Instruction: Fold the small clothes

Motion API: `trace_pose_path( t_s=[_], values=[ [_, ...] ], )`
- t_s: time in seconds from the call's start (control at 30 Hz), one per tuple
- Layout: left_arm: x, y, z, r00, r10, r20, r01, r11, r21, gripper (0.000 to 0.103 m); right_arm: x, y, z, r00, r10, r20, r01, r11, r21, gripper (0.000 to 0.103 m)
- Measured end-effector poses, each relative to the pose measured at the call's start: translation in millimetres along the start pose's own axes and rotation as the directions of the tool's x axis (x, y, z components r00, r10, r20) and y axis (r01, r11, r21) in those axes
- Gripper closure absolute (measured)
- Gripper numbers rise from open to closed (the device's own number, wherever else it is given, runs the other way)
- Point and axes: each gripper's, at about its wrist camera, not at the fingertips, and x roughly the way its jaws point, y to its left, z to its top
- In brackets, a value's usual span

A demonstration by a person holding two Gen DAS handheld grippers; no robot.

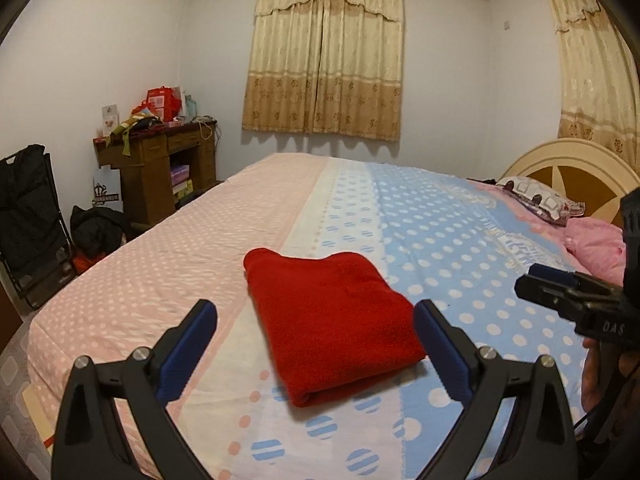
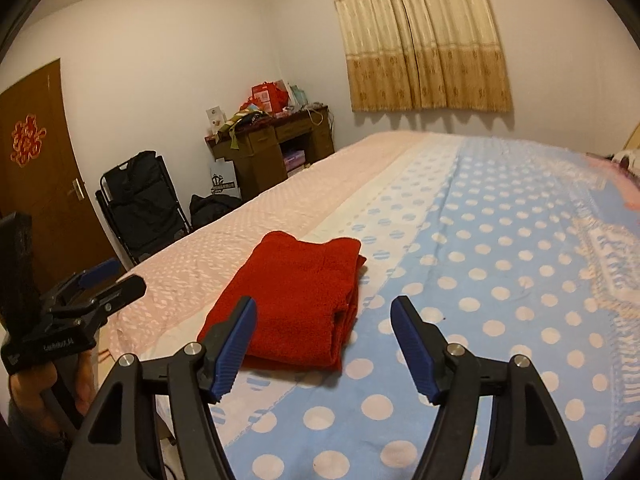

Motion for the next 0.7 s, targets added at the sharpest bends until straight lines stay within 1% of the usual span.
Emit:
trace_pose_path(
  t_s=[0.17,0.37,0.7],
  values=[
    [-1.2,-5.1,-4.4,1.0,-0.005,-0.008,0.005,1.0,0.005,0.002,-15.0,8.7,-2.1,0.999,-0.009,0.036,0.01,0.999,-0.034,0.032],
    [-3.8,-8.5,-6.3,1.0,-0.013,-0.006,0.014,1.0,0.008,0.002,-24.5,17.6,-4.6,0.996,-0.051,0.073,0.056,0.996,-0.076,0.032],
    [-7.4,-17.0,-6.1,1.0,-0.018,-0.016,0.019,1.0,0.024,0.002,-27.5,17.5,-9.0,0.997,-0.044,0.064,0.048,0.997,-0.068,0.032]
  ],
)
